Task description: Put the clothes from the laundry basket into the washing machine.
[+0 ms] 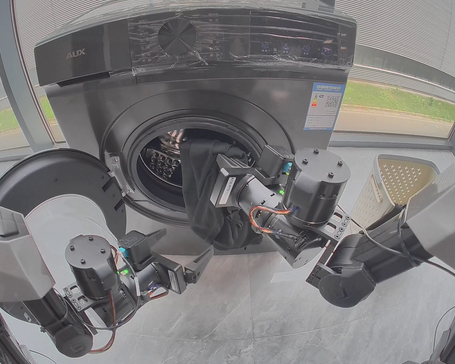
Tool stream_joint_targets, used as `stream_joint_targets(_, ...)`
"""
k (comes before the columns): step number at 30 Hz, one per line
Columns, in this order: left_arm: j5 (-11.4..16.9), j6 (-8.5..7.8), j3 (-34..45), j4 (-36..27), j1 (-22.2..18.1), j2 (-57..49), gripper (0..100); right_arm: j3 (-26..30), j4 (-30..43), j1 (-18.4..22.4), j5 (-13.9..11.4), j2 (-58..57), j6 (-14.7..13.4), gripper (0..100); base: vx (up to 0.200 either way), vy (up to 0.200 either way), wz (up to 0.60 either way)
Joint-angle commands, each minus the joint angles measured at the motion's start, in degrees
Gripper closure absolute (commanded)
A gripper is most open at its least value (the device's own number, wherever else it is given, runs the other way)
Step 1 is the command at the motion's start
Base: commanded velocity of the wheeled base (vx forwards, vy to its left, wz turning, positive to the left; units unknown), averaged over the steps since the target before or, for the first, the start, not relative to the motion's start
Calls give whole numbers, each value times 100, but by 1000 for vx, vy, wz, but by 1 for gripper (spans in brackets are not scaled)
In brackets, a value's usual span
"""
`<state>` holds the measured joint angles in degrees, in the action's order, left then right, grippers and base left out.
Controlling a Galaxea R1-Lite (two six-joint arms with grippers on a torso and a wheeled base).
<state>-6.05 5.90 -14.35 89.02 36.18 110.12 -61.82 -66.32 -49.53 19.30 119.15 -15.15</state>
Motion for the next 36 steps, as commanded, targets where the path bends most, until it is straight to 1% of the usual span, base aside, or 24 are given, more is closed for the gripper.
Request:
stream_joint_targets(1,-11,25,-86,2,135,449,0,-14,5,5,30,117,-32,100,0,0,0)
stream_joint_targets(4,-19,34,-297,11,240,686,0,21,14,5,74,117,-58,100,0,0,0)
stream_joint_targets(6,-72,34,-428,11,240,801,0,21,75,-4,136,117,-128,100,0,0,0)
stream_joint_targets(10,-90,34,-534,11,258,985,0,47,304,-22,215,100,-304,100,0,0,0)
stream_joint_targets(12,-90,25,-551,11,231,1108,0,47,339,-48,267,91,-330,100,0,0,0)
stream_joint_targets(21,-169,8,-885,11,100,1346,0,179,348,-66,267,29,-330,100,0,0,0)
stream_joint_targets(24,-239,-10,-1088,11,3,1513,0,240,339,-92,276,-32,-330,100,0,0,0)
stream_joint_targets(29,-248,-19,-1360,11,-129,1618,0,258,348,-66,276,-103,-330,100,0,0,0)
stream_joint_targets(33,-257,-36,-1378,2,-173,1627,0,258,356,-39,276,-120,-330,100,0,0,0)
stream_joint_targets(36,-327,-54,-1351,2,-243,1618,0,258,356,-13,276,-120,-330,100,0,0,0)
